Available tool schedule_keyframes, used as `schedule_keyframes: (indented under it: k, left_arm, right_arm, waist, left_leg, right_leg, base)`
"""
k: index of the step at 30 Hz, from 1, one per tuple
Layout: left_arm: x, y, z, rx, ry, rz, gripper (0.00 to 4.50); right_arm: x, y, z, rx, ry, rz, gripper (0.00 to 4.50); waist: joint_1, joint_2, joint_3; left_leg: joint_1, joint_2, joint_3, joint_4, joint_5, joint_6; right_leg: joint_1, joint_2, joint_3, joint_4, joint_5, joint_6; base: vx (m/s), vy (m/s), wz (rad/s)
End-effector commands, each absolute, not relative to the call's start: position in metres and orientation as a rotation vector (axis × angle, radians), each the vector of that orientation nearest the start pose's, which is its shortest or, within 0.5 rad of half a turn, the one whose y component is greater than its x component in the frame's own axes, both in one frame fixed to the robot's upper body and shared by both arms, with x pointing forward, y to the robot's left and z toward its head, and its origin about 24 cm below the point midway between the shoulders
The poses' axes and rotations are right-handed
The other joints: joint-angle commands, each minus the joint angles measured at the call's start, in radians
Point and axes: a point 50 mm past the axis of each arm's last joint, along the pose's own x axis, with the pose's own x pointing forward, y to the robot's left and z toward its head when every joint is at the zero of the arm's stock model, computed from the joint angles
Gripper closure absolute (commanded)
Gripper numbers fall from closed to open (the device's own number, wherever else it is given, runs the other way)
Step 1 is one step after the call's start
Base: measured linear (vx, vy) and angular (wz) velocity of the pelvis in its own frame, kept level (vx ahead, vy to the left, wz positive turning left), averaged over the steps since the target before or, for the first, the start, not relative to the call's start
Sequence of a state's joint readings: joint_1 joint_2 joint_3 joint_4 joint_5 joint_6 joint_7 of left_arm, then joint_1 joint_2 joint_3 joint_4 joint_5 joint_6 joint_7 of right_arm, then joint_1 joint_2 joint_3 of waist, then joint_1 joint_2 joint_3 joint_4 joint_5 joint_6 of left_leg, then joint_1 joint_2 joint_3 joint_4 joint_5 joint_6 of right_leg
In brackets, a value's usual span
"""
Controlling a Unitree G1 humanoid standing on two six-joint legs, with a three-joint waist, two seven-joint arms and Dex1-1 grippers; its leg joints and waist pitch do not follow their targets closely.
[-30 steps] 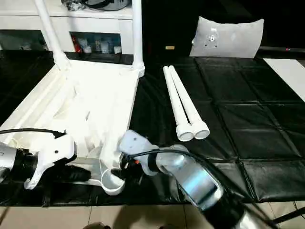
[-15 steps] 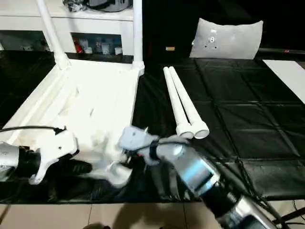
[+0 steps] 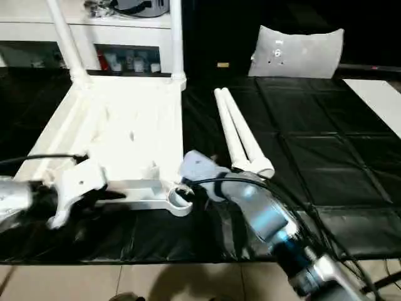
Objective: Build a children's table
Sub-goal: Rotate table base
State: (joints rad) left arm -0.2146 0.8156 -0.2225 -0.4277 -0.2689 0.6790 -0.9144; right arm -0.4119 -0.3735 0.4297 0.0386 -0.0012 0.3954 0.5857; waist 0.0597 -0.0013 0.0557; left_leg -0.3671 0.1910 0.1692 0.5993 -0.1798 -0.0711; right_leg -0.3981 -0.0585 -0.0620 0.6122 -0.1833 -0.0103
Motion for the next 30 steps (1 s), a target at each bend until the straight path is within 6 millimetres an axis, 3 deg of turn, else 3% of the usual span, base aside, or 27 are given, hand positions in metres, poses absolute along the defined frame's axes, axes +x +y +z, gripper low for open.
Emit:
schedule_keyframes:
  k: [1,2,4,5,6,8,10,12,14,16,20,23,26,27,30]
  left_arm:
    - [0.246,0.169,0.112,0.533,0.454,-1.107,2.88]
    - [0.248,0.169,0.111,0.539,0.455,-1.11,2.77]
    - [0.252,0.166,0.107,0.512,0.454,-1.127,2.63]
    - [0.256,0.162,0.1,0.462,0.468,-1.156,2.56]
    - [0.256,0.162,0.1,0.462,0.468,-1.156,2.5]
    - [0.26,0.162,0.09,0.464,0.494,-1.182,2.33]
    - [0.268,0.16,0.083,0.425,0.489,-1.175,2.15]
    - [0.272,0.159,0.078,0.426,0.49,-1.185,2.07]
    - [0.274,0.16,0.071,0.44,0.503,-1.206,2.07]
    - [0.275,0.16,0.066,0.439,0.52,-1.234,2.21]
    - [0.278,0.161,0.062,0.452,0.519,-1.239,2.53]
    - [0.279,0.163,0.061,0.442,0.525,-1.266,2.83]
    - [0.281,0.164,0.06,0.442,0.524,-1.275,2.87]
    - [0.282,0.164,0.06,0.446,0.52,-1.272,3.16]
    - [0.284,0.163,0.06,0.449,0.502,-1.269,3.24]
  right_arm:
    - [0.286,-0.099,0.088,-0.397,0.2,0.914,0.0]
    - [0.284,-0.1,0.089,-0.387,0.199,0.916,0.0]
    - [0.277,-0.106,0.089,-0.354,0.211,0.922,0.0]
    - [0.268,-0.114,0.09,-0.319,0.219,0.921,0.0]
    - [0.268,-0.114,0.09,-0.319,0.219,0.921,0.0]
    - [0.258,-0.122,0.088,-0.271,0.227,0.909,0.0]
    - [0.249,-0.126,0.088,-0.231,0.233,0.899,0.0]
    - [0.242,-0.127,0.089,-0.169,0.254,0.908,0.0]
    - [0.236,-0.126,0.09,-0.119,0.27,0.921,0.0]
    - [0.233,-0.127,0.089,-0.106,0.285,0.885,0.0]
    - [0.23,-0.128,0.084,-0.1,0.314,0.86,0.0]
    - [0.22,-0.129,0.077,-0.077,0.431,0.907,0.0]
    - [0.216,-0.13,0.075,-0.127,0.445,0.95,0.0]
    - [0.217,-0.13,0.075,-0.14,0.443,0.949,0.0]
    - [0.219,-0.129,0.075,-0.141,0.44,0.943,0.0]
  waist:
    - [0.003,0.021,-0.056]
    - [0.001,0.028,-0.055]
    - [0.001,0.027,-0.061]
    - [0.003,0.031,-0.062]
    - [0.007,0.028,-0.064]
    - [0.007,0.035,-0.067]
    - [0.003,0.034,-0.069]
    - [-0.002,0.037,-0.067]
    - [-0.002,0.035,-0.062]
    - [-0.005,0.033,-0.061]
    - [-0.007,0.038,-0.058]
    - [-0.001,0.042,-0.058]
    - [0.003,0.033,-0.058]
    - [0.004,0.034,-0.059]
    - [0.005,0.036,-0.061]
  left_leg:
    - [0.026,0.029,-0.015,-0.077,-0.364,-0.044]
    - [0.021,0.026,-0.017,-0.079,-0.358,-0.043]
    - [0.013,0.028,-0.018,-0.08,-0.32,-0.044]
    - [0.017,0.028,-0.016,-0.077,-0.307,-0.045]
    - [0.017,0.028,-0.013,-0.074,-0.288,-0.037]
    - [0.011,0.026,-0.013,-0.074,-0.265,-0.03]
    - [0.008,0.024,-0.013,-0.073,-0.244,-0.023]
    - [0.005,0.024,-0.014,-0.074,-0.246,-0.016]
    - [0.013,0.023,-0.012,-0.074,-0.281,-0.004]
    - [0.01,0.025,-0.015,-0.079,-0.285,-0.011]
    - [0.019,0.028,-0.017,-0.079,-0.336,-0.025]
    - [0.023,0.029,-0.019,-0.081,-0.345,-0.025]
    - [0.017,0.029,-0.018,-0.08,-0.332,-0.022]
    - [0.017,0.029,-0.019,-0.08,-0.325,-0.022]
    - [0.015,0.028,-0.018,-0.078,-0.309,-0.019]
  right_leg:
    - [0.022,-0.061,0.052,-0.09,-0.396,-0.099]
    - [0.027,-0.059,0.052,-0.089,-0.387,-0.101]
    - [0.037,-0.063,0.051,-0.079,-0.337,-0.113]
    - [0.035,-0.062,0.052,-0.078,-0.305,-0.125]
    - [0.038,-0.062,0.054,-0.079,-0.276,-0.133]
    - [0.043,-0.061,0.053,-0.076,-0.22,-0.143]
    - [0.048,-0.061,0.051,-0.074,-0.192,-0.155]
    - [0.052,-0.063,0.048,-0.077,-0.218,-0.159]
    - [0.045,-0.062,0.049,-0.089,-0.296,-0.138]
    - [0.046,-0.065,0.048,-0.092,-0.345,-0.12]
    - [0.036,-0.069,0.047,-0.101,-0.44,-0.104]
    - [0.034,-0.07,0.048,-0.104,-0.456,-0.092]
    - [0.037,-0.072,0.048,-0.103,-0.446,-0.087]
    - [0.038,-0.073,0.048,-0.101,-0.443,-0.088]
    - [0.037,-0.074,0.048,-0.102,-0.438,-0.093]
  base:
    - [0.0,0.0,0.0]
    - [0.0,0.0,0.0]
    - [0.0,0.0,0.0]
    - [0.0,0.0,0.0]
    - [0.0,0.0,0.0]
    - [0.0,0.0,0.0]
    - [0.0,0.0,0.0]
    - [0.0,0.0,0.0]
    - [0.0,0.0,0.0]
    - [0.0,0.0,0.0]
    - [0.0,0.0,0.0]
    - [0.0,0.0,0.0]
    - [0.0,0.0,0.0]
    - [0.0,0.0,0.0]
    - [0.0,0.0,0.0]
